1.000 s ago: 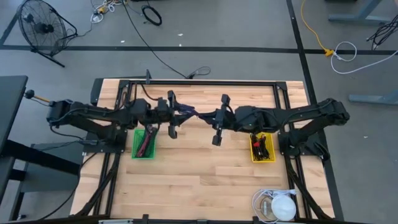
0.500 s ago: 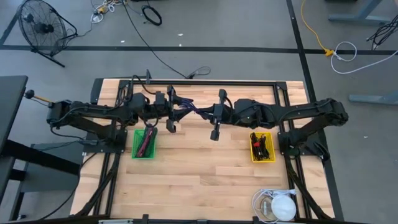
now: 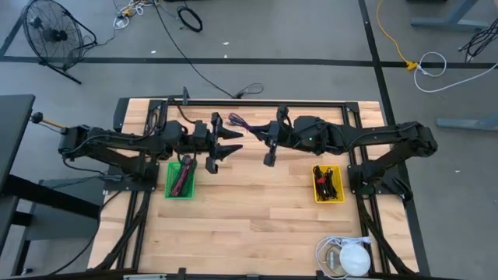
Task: Pick & Place USB Port
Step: Put the purple black charger cable into the green bin
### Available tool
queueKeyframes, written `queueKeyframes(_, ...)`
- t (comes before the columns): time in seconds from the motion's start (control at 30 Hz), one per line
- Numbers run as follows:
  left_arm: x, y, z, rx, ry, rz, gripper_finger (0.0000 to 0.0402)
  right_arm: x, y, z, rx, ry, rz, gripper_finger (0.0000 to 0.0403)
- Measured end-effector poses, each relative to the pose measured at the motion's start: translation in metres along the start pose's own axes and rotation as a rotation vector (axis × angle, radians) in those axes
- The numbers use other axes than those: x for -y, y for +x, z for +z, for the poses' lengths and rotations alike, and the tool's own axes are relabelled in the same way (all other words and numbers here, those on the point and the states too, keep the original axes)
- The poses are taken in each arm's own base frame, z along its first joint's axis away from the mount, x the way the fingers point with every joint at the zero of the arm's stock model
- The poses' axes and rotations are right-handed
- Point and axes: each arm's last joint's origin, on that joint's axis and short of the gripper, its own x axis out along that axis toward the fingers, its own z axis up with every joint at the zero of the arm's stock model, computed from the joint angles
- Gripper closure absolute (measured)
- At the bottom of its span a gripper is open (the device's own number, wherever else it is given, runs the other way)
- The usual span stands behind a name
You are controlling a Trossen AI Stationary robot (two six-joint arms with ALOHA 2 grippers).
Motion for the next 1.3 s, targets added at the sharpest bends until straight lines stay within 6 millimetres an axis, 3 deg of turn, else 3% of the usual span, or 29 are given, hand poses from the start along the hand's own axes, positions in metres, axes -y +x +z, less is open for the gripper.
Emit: queueKeyframes(1.3, -0.0039, -0.0002, -0.0019, -0.017, 0.031, 0.089, 0.0234, -0.0038, 0.0036, -0.0005, 0.012, 0.053, 0.061, 0.0398)
